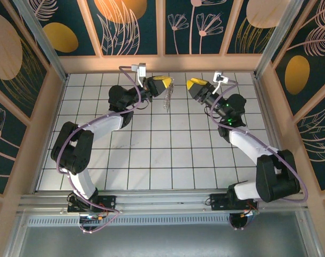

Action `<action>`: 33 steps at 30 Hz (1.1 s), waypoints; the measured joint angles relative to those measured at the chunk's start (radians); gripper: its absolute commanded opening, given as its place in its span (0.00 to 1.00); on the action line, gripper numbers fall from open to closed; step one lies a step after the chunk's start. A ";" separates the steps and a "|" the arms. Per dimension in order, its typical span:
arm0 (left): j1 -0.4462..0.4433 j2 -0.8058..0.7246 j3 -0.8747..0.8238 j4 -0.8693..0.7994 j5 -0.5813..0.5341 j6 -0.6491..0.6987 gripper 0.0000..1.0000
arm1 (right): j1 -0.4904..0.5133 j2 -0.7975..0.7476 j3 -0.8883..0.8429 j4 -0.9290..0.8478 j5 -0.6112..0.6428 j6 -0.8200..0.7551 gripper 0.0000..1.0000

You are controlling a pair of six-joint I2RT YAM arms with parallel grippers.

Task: Put the keys on the keyring

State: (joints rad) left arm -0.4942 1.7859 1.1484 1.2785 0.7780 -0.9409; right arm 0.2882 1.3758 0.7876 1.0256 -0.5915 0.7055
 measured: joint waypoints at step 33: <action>-0.013 0.056 0.000 0.043 -0.021 -0.037 0.00 | 0.086 0.182 0.106 0.173 -0.039 0.173 0.47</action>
State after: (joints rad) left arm -0.5072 1.8416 1.1481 1.3212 0.7574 -0.9783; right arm 0.3744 1.5581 0.8932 1.1988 -0.6304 0.8787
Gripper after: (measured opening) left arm 0.044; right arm 0.476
